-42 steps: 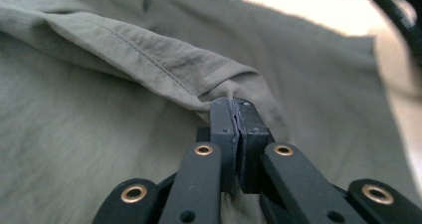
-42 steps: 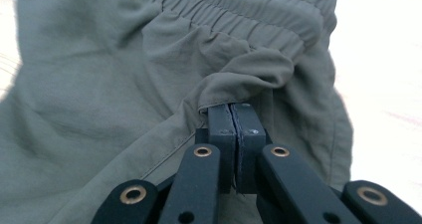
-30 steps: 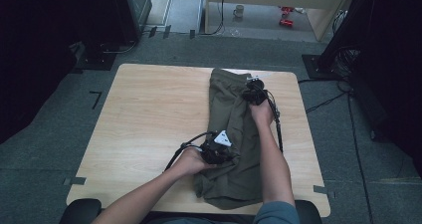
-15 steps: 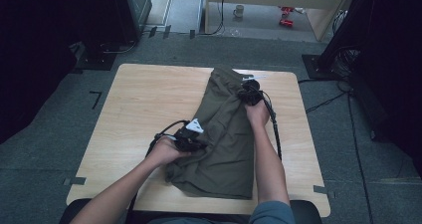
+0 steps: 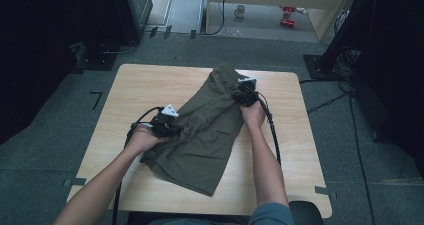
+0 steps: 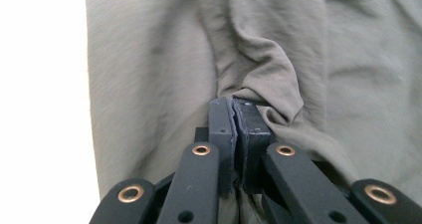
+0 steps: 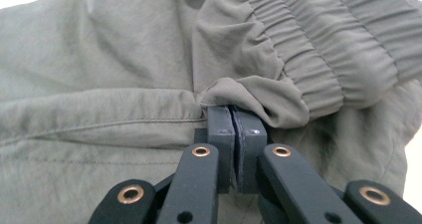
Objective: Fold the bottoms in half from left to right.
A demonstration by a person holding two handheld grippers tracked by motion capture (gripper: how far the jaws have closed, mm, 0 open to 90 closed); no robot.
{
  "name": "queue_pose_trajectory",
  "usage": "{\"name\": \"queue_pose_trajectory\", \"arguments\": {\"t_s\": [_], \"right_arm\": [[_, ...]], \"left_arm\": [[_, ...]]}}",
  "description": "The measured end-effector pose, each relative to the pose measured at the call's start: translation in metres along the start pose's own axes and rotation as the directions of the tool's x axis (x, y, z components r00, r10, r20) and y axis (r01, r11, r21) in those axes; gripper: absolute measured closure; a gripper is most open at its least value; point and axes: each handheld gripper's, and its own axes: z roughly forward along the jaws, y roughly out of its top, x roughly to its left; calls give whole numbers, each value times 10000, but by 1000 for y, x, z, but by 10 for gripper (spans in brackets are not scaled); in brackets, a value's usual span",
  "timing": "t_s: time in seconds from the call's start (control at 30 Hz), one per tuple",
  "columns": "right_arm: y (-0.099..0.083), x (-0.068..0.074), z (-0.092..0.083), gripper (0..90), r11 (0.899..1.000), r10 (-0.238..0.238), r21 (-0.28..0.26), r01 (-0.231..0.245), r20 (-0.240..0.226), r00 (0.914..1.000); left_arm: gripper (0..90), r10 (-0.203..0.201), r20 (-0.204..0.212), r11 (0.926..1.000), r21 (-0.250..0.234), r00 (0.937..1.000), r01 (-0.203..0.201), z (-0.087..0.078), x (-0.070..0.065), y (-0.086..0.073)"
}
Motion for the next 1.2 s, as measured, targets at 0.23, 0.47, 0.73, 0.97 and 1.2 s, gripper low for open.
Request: {"name": "queue_pose_trajectory", "arguments": {"t_s": [0.23,0.47,0.73,0.97,1.2], "right_arm": [[0,-1,0,879,9999,160,-11,-160,-101,9998],[6,-3,-7,880,9984,555,99,-552,-291,9980],[16,-1,-26,881,9993,209,-314,-214,-161,9997],[17,-2,-33,878,9996,166,-248,-165,42,9999],[15,-3,-32,822,9999,77,-100,-75,181,9998]], "left_arm": [[890,17,-36,9995,-312,10000,-18,-20,-8,2],[891,811,245,9900,-1177,9964,-777,-54,-38,11],[894,1490,451,9711,-1949,9878,-1376,-81,-73,31],[892,2211,753,9546,-2209,9723,-2000,-78,-109,52],[890,2490,1012,9572,-1775,9632,-2287,-53,-129,51]]}}
